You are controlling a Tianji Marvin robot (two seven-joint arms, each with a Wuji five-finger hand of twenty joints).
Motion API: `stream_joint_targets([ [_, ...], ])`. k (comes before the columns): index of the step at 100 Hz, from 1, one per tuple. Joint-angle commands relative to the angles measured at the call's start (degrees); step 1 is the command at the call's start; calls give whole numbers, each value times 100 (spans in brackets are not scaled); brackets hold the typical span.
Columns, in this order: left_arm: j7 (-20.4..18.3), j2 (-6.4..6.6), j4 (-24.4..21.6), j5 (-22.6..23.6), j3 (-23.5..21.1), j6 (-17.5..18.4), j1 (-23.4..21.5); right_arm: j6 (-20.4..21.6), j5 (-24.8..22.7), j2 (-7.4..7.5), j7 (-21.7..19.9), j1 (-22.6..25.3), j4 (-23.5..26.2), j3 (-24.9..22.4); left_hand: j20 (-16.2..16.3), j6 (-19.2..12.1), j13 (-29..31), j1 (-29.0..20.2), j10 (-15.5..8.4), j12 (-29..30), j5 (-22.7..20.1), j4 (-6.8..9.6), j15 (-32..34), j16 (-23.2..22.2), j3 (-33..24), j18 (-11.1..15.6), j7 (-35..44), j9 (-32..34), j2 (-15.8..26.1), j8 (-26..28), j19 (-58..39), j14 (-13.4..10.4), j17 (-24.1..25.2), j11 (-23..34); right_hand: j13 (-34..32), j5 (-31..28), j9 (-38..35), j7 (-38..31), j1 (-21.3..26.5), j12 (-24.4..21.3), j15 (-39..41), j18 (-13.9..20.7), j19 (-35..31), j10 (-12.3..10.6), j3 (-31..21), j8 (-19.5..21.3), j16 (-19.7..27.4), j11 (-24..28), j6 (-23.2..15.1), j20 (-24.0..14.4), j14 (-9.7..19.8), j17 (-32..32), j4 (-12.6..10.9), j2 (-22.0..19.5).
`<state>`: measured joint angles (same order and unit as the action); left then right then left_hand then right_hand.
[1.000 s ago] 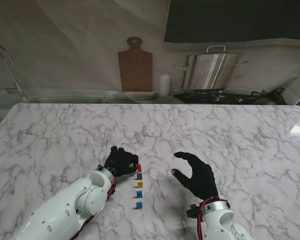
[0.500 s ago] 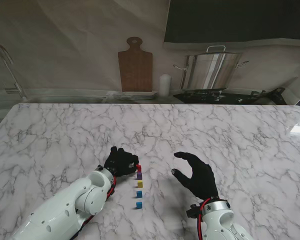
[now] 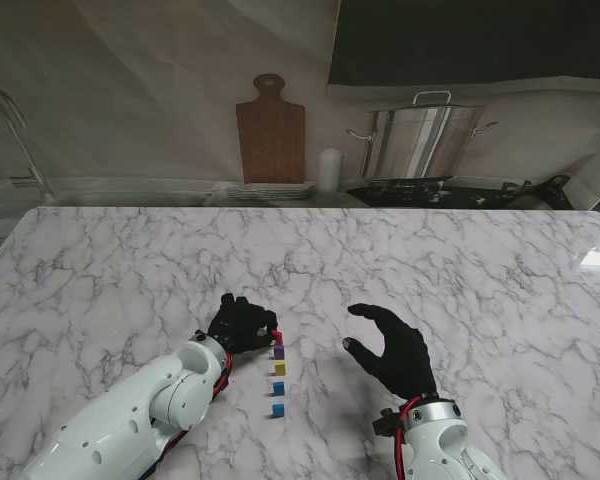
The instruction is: Arrange dominoes in a row
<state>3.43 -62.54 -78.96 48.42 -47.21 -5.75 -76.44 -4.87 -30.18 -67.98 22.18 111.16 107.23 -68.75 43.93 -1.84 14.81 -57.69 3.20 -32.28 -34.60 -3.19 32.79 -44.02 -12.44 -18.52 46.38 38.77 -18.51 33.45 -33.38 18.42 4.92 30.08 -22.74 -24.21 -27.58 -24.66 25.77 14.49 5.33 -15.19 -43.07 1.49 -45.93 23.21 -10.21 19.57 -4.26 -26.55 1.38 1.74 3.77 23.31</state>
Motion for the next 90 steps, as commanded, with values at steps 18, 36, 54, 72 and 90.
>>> stream_joint_targets([
  [18, -46, -4, 24, -12, 31, 39, 20, -31, 3, -5, -3, 25, 17, 1, -9, -234, -188, -24, -46, 81, -126, 49, -33, -21, -61, -67, 612, -73, -132, 336, 42, 163, 120, 135, -24, -61, -51, 4, -29, 34, 55, -24, -63, 20, 12, 85, -63, 51, 42, -109, 7, 29, -125, -64],
  [36, -44, -2, 25, -2, 31, 40, 21, -32, 6, -5, -6, 27, 20, 0, 6, -241, -174, -27, -59, 73, -141, 48, -27, -23, -45, -65, 741, -53, -128, 387, 38, 164, 118, 153, -18, -71, -58, 0, -23, 35, 52, -25, -64, 21, 12, 87, -62, 53, 49, -109, 13, 28, -125, -61],
  [54, -57, 0, 21, -3, 30, 48, 19, -34, 8, -5, -9, 26, 20, 1, 20, -198, -186, -19, -56, 65, -69, 50, -29, -23, -35, -58, 766, -79, -162, 376, 39, 161, 121, 160, -20, -73, -47, -2, -26, 34, 53, -30, -64, 18, 7, 88, -63, 49, 51, -109, 17, 28, -125, -61],
  [72, -102, 14, 3, 16, 25, 63, 9, -33, 5, -4, -9, 27, 19, 1, 27, -123, -211, 22, -48, 82, 33, 63, -52, -11, -35, -62, 560, -132, -203, 203, 55, 156, 120, 121, -19, -66, -60, 1, -23, 36, 53, -26, -64, 15, 6, 87, -63, 55, 39, -108, 10, 29, -125, -60],
  [90, -179, 30, -32, 30, 14, 68, 3, -35, 4, -4, -7, 25, 19, 3, 16, -25, -241, 57, -25, 121, 81, 64, -82, 4, -43, -52, 330, -174, -227, 60, 99, 158, 125, 53, -17, -66, -52, 2, -22, 34, 52, -27, -63, 19, 6, 86, -63, 49, 45, -108, 11, 27, -124, -55],
])
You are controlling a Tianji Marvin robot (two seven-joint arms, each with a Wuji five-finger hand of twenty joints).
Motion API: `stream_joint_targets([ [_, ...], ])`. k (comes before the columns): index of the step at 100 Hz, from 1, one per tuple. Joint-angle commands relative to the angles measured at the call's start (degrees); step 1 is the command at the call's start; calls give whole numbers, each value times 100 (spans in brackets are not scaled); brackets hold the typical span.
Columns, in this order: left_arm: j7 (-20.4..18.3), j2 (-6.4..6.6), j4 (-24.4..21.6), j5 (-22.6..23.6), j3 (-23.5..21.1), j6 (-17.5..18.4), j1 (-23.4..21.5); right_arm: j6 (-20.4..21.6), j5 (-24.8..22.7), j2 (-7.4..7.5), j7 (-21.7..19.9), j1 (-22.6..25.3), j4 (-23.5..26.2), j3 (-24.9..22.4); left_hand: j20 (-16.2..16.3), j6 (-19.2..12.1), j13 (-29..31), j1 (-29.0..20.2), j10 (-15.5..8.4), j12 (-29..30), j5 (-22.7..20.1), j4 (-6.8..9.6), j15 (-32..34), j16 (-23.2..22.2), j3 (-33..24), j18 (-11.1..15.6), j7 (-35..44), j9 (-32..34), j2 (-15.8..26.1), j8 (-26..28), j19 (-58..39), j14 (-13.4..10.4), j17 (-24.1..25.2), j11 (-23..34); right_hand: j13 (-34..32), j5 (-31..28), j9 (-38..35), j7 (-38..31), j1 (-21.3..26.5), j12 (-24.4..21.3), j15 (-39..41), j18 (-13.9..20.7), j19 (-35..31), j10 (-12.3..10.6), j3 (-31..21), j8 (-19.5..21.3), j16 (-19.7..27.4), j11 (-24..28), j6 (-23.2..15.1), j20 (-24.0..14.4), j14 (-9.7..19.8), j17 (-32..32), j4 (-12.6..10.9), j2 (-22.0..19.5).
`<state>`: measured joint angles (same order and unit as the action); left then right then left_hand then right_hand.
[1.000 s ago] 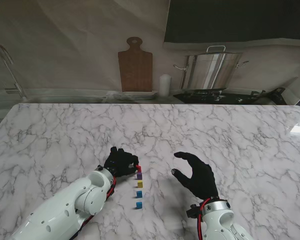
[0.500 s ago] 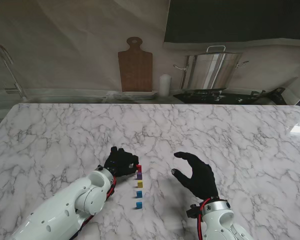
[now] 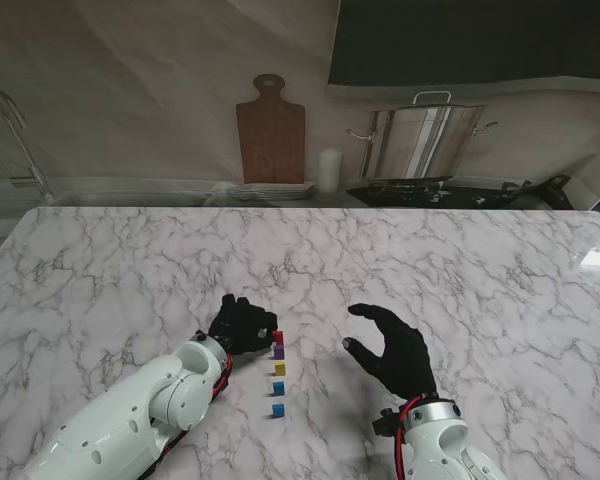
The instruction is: Arrange dominoes in a row
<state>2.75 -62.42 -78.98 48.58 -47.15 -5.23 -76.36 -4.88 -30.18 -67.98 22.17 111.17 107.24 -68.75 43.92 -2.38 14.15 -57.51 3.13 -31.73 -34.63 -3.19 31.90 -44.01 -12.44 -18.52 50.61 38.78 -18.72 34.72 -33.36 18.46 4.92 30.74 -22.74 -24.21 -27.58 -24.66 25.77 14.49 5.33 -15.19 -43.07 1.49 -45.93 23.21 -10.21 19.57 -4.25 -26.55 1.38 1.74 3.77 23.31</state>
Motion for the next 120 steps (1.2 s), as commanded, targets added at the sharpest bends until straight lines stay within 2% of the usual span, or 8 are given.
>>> stream_joint_targets([
  [1, -113, 19, -31, 15, 7, 16, -5, -34, 3, -4, -6, 24, 18, 3, 17, 29, -175, 37, -17, 66, 84, 65, 6, 3, -44, -52, -95, -174, -208, -68, 97, 153, 124, -13, -18, -64, -53, 3, -24, 34, 53, -29, -63, 18, 6, 86, -63, 50, 44, -108, 10, 27, -124, -56],
  [42, -224, 47, -83, 65, -6, 6, -16, -35, 4, -3, -11, 25, 20, 2, 28, 241, -217, 135, 19, 102, 243, 66, -29, 12, -172, -49, -843, -268, -245, -315, 179, 148, 124, -86, -19, -67, -51, 2, -21, 34, 51, -27, -60, 13, 6, 86, -63, 49, 45, -107, 9, 28, -124, -53],
  [56, -292, 61, -116, 84, -19, 1, -20, -34, 3, -2, -17, 27, 22, 0, 43, 496, -262, 442, 37, 122, 289, 33, -51, 18, -584, -44, -1436, -349, -190, -267, 230, 141, 126, -129, -15, -67, -51, 2, -20, 35, 49, -26, -60, 6, 5, 86, -63, 50, 56, -108, 7, 31, -123, -51],
  [60, -311, 66, -125, 88, -26, 5, -23, -34, 3, -2, -18, 26, 22, 0, 49, 576, -284, 643, 50, 136, 302, -13, -62, 24, -914, -36, -1705, -379, -179, -241, 259, 142, 126, -146, -20, -64, -54, 4, -21, 35, 51, -24, -61, 11, 5, 85, -63, 51, 49, -108, 12, 32, -123, -46],
  [69, -352, 78, -150, 115, -52, 12, -34, -35, 2, -1, -20, 23, 21, 1, 64, 721, -307, 903, 51, 160, 349, 117, -81, 35, -1242, -38, -2131, -451, -75, -496, 288, 134, 125, -191, -18, -68, -53, 2, -19, 35, 50, -26, -59, 14, 1, 86, -63, 51, 48, -108, 10, 30, -123, -47],
  [77, -406, 97, -181, 168, -93, 27, -54, -37, 4, -1, -24, 23, 22, 0, 55, 808, -333, 953, 55, 194, 456, 112, -111, 53, -1377, -35, -2317, -526, -136, -613, 323, 135, 124, -244, -22, -63, -43, 4, -16, 34, 52, -28, -61, 11, 0, 85, -64, 48, 50, -109, 18, 33, -123, -50],
  [110, -675, 201, -421, 431, -649, 325, -362, -28, 0, 1, -26, 24, 22, 10, -90, 688, -299, 1030, 182, 766, 704, 70, -1088, 915, -1446, 2, -2789, -834, -117, -836, 543, 205, 110, -901, -20, -65, -54, 4, -18, 34, 51, -25, -58, 13, 5, 86, -64, 49, 47, -109, 11, 28, -122, -50],
  [120, -739, 228, -499, 540, -881, 391, -484, -29, -5, 1, -22, 26, 24, 14, -117, 686, -322, 1063, 222, 789, 690, 67, -1165, 985, -1382, 4, -2792, -863, -57, -829, 569, 216, 118, -926, -25, -67, -56, 4, -19, 35, 53, -26, -60, 12, 6, 86, -65, 50, 47, -110, 12, 30, -122, -50],
])
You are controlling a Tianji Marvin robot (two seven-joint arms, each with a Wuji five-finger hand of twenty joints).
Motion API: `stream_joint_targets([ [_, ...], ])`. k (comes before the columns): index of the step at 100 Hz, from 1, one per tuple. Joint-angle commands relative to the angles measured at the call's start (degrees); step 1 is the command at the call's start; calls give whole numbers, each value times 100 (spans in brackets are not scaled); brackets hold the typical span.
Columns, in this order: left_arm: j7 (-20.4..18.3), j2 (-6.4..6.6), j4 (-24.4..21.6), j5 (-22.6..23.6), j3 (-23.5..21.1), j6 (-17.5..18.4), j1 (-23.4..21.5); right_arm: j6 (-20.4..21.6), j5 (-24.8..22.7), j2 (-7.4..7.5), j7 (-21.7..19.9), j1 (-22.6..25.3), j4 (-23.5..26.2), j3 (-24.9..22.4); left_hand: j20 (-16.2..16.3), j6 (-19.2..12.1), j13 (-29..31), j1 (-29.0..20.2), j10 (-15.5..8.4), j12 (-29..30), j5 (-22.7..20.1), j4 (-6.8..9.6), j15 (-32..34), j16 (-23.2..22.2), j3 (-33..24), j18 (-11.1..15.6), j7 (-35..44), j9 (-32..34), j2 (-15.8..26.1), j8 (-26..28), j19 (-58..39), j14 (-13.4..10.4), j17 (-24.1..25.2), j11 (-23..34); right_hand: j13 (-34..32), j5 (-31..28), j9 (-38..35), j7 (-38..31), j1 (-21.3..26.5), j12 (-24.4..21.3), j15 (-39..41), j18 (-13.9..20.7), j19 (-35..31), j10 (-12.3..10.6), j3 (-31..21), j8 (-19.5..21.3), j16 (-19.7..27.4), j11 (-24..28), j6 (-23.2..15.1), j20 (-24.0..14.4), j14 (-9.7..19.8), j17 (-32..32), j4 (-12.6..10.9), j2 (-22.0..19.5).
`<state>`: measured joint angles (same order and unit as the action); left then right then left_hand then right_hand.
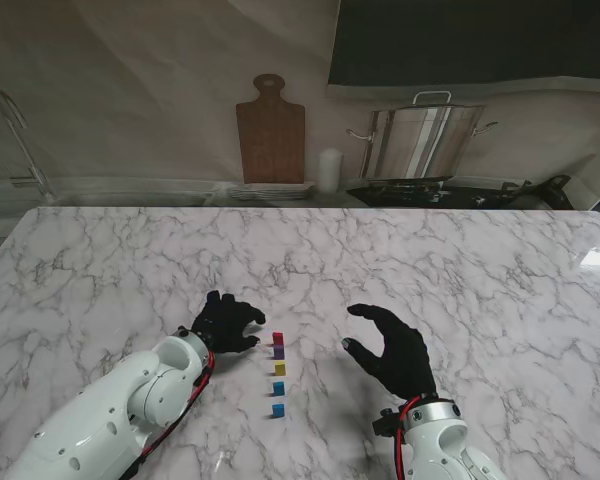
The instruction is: Arrange dominoes in a row
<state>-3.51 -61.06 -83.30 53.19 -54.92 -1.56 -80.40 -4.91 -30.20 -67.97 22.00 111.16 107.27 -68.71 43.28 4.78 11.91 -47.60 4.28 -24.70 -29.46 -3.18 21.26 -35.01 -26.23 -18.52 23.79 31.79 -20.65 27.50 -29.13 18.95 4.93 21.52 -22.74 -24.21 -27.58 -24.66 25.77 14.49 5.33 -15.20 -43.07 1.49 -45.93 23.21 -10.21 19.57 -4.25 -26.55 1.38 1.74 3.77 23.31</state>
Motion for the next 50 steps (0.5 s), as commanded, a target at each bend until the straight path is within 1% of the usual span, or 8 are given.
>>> stream_joint_targets([
  [1, -120, 94, -73, 88, -128, 30, -91, -25, -3, -1, -5, 27, 21, 10, -56, -30, -97, 75, 107, 87, 172, 66, -105, 90, 4, 4, -110, -163, 139, -105, 149, 168, 117, -4, -24, -67, -60, 4, -20, 35, 54, -25, -60, 15, 7, 86, -65, 51, 47, -110, 12, 30, -122, -49],
  [10, -193, 115, -102, 158, -317, 83, -169, -26, -5, -2, -1, 25, 21, 16, -62, -44, -46, 52, 143, 152, 180, 74, -158, 159, 118, 3, -132, -85, 201, -92, 113, 167, 100, -72, -19, -67, -54, 4, -16, 34, 51, -27, -61, 18, 5, 86, -64, 48, 47, -111, 9, 31, -123, -53],
  [16, -238, 131, -106, 236, -427, 100, -206, -28, -8, -2, 1, 22, 21, 21, -71, 10, -40, 47, 141, 158, 192, 81, -164, 169, 137, 3, -143, -63, 212, -92, 112, 153, 98, -72, -19, -64, -56, 6, -23, 34, 51, -21, -60, 23, 10, 86, -64, 49, 46, -111, 8, 31, -121, -55],
  [22, -285, 148, -103, 317, -526, 118, -239, -29, -7, -2, 3, 19, 23, 26, -83, 156, -43, 36, 142, 169, 205, 89, -171, 177, 153, 7, -165, -43, 213, -95, 113, 146, 97, -79, -20, -67, -54, 5, -20, 34, 52, -24, -60, 14, 9, 86, -64, 48, 44, -111, 6, 30, -122, -54],
  [31, -376, 172, -117, 415, -657, 134, -302, -34, -5, -4, 9, 14, 23, 30, -97, 470, -30, 39, 101, 136, 219, 101, -160, 174, 159, 9, -190, 132, 214, -88, 107, 140, 91, 19, -19, -66, -51, 6, -24, 34, 51, -22, -62, 19, 8, 86, -64, 48, 51, -112, 17, 33, -122, -59],
  [50, -444, 202, -104, 562, -813, 153, -423, -37, -1, -5, 6, 9, 23, 36, -95, 640, 46, 28, 45, 110, 294, 114, -104, 154, 101, 5, -285, 338, 172, -92, 25, 115, 63, 141, -22, -66, -59, 6, -21, 35, 52, -23, -58, 13, 12, 86, -65, 50, 49, -111, 15, 27, -124, -58],
])
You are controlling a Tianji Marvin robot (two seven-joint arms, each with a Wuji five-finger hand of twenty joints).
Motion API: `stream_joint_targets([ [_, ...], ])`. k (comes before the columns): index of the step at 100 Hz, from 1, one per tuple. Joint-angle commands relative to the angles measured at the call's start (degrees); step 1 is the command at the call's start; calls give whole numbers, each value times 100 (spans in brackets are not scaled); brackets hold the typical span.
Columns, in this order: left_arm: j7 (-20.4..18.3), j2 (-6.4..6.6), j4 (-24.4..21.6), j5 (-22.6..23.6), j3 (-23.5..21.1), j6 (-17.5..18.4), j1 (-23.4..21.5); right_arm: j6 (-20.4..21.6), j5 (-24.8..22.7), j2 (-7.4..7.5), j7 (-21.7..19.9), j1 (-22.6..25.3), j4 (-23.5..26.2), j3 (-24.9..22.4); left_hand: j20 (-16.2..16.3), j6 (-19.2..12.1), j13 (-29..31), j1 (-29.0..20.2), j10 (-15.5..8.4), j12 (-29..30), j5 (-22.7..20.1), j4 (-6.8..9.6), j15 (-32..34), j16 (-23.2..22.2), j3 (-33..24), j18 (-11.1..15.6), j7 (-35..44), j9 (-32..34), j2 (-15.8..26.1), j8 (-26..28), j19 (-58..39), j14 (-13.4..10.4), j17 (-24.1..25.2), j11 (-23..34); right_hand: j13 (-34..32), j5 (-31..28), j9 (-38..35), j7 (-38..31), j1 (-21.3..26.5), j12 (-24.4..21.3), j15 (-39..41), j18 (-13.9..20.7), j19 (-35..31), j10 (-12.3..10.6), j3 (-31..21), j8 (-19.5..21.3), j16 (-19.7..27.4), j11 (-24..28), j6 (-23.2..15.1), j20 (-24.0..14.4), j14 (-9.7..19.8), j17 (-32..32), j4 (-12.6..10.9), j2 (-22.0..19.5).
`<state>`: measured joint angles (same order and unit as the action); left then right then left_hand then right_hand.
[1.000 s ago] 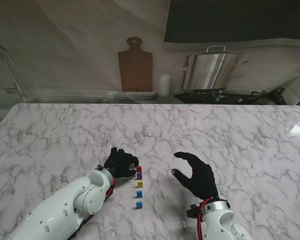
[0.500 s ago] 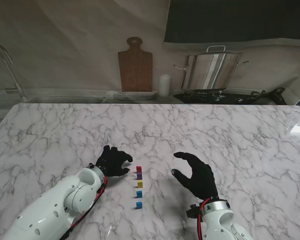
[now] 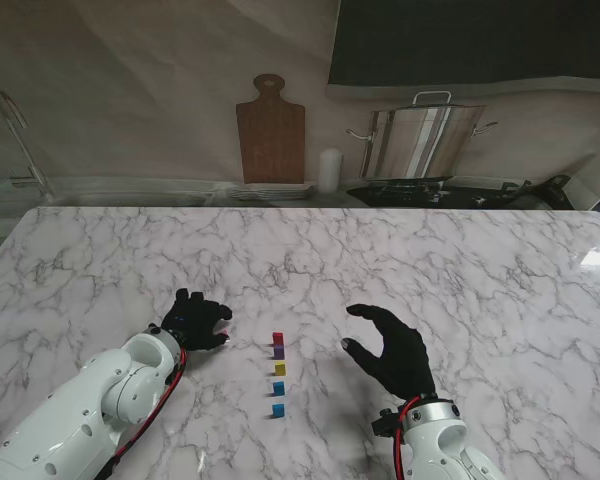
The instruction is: Arrange dominoes in a row
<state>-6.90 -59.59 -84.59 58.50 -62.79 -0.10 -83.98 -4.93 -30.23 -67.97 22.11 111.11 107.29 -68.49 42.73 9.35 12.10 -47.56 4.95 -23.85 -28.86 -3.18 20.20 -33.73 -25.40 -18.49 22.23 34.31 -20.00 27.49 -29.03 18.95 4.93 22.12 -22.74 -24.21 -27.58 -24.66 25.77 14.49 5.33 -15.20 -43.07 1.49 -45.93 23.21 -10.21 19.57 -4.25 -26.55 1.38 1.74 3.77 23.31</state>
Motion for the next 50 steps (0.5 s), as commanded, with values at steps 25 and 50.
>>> stream_joint_targets([
  [25, -91, 70, 83, 120, 34, -39, -109, -34, -3, -6, 8, 20, 29, 14, -178, 562, 105, 145, -111, -86, 273, 65, 345, -153, -635, 0, -91, 236, -240, 82, -383, 13, 44, 476, -20, -67, -55, 7, -19, 34, 51, -22, -61, 19, 11, 86, -64, 48, 45, -113, 13, 33, -125, -57],
  [50, -50, 77, 162, 194, 232, -157, -52, -29, 0, -6, 4, 22, 30, 14, -312, 878, 130, 302, -238, -560, 388, -18, 824, -467, -1219, -10, 124, 265, -613, 339, -715, -80, 47, 1237, -25, -68, -51, 8, -18, 35, 53, -22, -59, 10, 12, 86, -65, 49, 43, -113, 13, 30, -125, -62],
])
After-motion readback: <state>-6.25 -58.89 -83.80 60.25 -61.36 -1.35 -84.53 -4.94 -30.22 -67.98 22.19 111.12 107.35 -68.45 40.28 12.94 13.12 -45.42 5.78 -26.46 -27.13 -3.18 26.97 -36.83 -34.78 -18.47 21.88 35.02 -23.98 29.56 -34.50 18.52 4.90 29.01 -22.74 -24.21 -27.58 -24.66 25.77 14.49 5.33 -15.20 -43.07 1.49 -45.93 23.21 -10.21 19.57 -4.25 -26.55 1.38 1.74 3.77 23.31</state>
